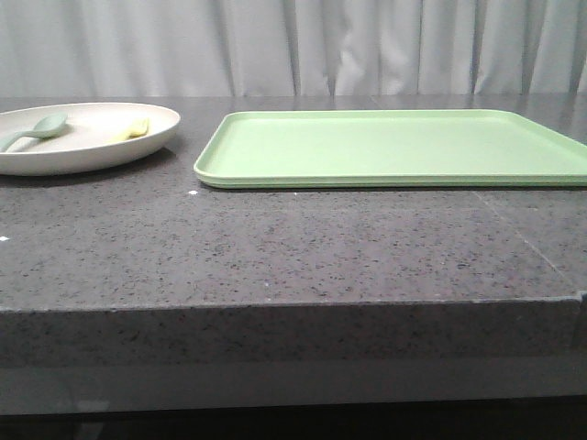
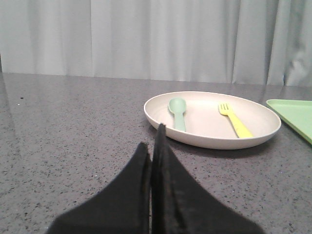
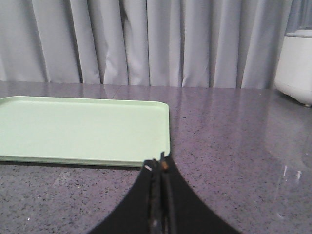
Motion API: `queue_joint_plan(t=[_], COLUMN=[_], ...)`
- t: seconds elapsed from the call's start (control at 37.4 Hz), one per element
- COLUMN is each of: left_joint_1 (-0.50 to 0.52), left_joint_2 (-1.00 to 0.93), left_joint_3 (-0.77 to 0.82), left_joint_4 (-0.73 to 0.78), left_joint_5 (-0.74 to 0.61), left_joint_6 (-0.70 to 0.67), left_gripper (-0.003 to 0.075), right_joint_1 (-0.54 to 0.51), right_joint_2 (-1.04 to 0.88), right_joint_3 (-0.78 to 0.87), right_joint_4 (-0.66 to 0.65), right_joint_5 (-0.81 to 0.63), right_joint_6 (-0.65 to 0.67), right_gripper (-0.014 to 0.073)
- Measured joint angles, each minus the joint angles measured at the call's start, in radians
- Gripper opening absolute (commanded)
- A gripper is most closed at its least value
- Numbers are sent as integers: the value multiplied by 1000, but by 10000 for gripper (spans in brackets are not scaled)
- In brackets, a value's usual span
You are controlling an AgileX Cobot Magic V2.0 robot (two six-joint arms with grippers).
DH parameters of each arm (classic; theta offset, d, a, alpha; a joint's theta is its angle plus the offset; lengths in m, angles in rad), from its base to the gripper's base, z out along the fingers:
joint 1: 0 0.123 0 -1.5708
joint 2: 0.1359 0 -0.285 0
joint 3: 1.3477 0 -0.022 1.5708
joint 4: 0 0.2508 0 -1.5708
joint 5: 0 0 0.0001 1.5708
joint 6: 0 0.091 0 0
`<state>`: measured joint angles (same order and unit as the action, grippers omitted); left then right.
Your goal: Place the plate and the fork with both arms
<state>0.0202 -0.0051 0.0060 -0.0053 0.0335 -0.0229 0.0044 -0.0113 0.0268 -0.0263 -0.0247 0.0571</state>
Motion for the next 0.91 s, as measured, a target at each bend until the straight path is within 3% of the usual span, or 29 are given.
queue_joint_plan(t=[0.64, 0.91], left_joint_1=[0, 0], left_joint_2=[0, 0], left_joint_3=[0, -34], left_joint_4=[0, 0], left_joint_5=[0, -71], left_joint_6=[0, 0], left_gripper=[-18, -18], right_joint_1=[0, 0], right_joint_2=[0, 0], right_joint_3=[0, -36], right_joint_4=[0, 0], right_joint_5=[-6, -3], right_joint_6=[0, 0], right_gripper=[-68, -68])
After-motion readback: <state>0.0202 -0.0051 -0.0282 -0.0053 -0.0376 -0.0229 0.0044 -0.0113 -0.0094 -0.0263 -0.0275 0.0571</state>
